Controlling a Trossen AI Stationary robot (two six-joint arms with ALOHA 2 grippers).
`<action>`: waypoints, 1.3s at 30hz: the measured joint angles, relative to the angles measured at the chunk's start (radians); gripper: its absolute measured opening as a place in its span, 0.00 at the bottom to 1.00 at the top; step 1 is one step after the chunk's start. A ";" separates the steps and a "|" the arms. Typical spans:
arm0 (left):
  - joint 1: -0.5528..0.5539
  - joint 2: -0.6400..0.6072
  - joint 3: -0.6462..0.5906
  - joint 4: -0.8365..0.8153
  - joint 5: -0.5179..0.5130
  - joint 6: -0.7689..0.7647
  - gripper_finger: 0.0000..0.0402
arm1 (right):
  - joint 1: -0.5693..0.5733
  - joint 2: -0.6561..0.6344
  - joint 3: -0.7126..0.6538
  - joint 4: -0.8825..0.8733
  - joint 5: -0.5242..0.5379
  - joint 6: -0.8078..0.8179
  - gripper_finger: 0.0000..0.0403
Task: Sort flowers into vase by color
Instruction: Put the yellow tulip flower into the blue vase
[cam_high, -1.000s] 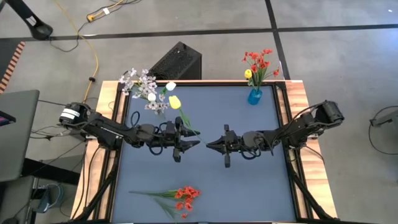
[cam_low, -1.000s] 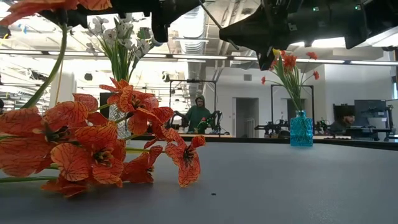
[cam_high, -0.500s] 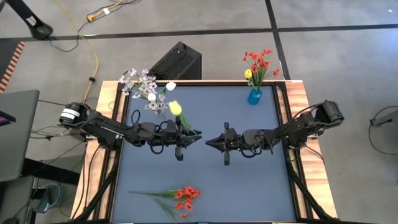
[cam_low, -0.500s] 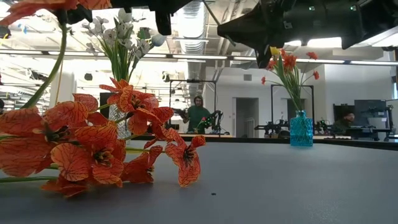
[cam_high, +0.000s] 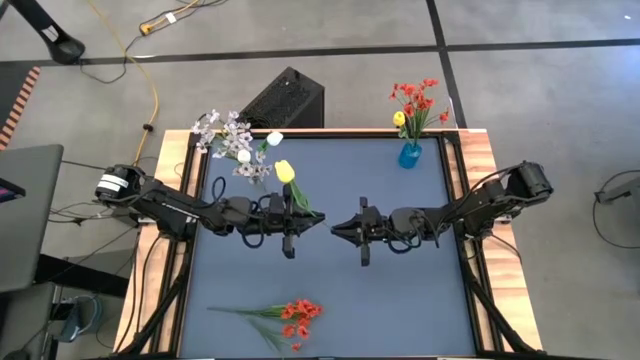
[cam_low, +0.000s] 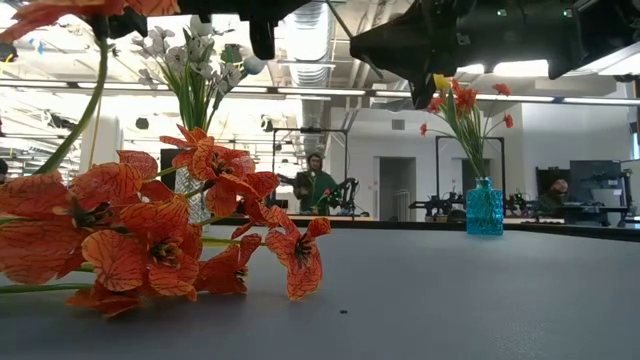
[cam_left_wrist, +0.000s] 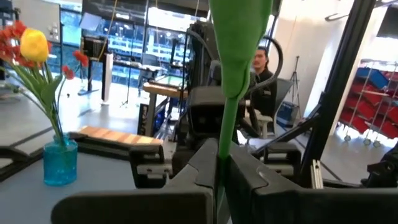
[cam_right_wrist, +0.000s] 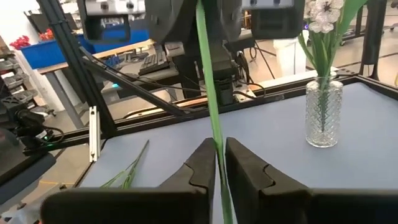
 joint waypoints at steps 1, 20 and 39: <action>-0.002 0.000 0.000 -0.006 0.000 -0.005 0.00 | 0.000 0.000 0.000 0.001 0.000 0.000 0.19; -0.001 0.000 0.232 -0.516 0.099 0.028 0.00 | 0.006 -0.125 0.041 -0.124 -0.003 -0.007 0.53; 0.004 0.000 0.252 -0.535 0.101 0.057 0.00 | -0.026 -0.098 0.235 -0.452 -0.071 -0.052 0.54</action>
